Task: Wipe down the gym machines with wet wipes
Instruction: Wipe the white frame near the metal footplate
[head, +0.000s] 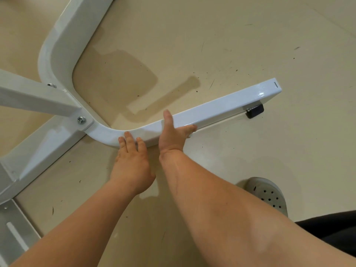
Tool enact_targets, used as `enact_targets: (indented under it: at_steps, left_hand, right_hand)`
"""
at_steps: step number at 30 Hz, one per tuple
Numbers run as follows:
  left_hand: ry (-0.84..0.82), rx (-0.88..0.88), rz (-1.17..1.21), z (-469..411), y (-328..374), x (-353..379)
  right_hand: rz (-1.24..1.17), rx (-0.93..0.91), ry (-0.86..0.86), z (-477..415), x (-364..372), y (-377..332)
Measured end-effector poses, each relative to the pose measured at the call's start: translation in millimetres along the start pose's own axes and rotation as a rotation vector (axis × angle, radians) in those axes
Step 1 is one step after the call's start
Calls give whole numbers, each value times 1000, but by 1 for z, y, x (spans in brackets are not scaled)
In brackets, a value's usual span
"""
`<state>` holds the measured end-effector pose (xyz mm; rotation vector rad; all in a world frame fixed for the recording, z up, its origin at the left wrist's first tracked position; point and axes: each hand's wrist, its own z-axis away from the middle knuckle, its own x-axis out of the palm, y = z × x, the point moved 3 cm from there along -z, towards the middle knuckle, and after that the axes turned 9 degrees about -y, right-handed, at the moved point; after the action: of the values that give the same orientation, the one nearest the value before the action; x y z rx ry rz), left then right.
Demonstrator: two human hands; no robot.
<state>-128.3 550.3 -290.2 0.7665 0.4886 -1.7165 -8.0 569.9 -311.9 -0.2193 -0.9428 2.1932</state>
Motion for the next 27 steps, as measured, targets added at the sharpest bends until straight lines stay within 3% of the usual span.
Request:
enact_targets:
  at_steps: [4,7,11,15,18,22,27]
  left_hand:
    - [-8,14,-30,3,-2,-3]
    - [-9,18,-3,1,-3,-2]
    - [22,44,53,-2,-4,-3]
    - [74,87,56,-1,-13,-9]
    - [149,107,64,-1,-31,-11]
    - [223,-30,160,0,-61,-9]
    - [290,0,201,-5,-83,-20]
  right_hand:
    - [-55,-23,14,-11,-14,-5]
    - [75,-106,32,0,-3,-12]
    - [640,-316,-72,12,2,4]
    - [1378,-574,-212,4,-35,26]
    - [1797,-756,-360,-7,-62,29]
    - [2081,-1131,-581,-9,-66,32]
    - [2205,-1489,-894,-3,-31,37]
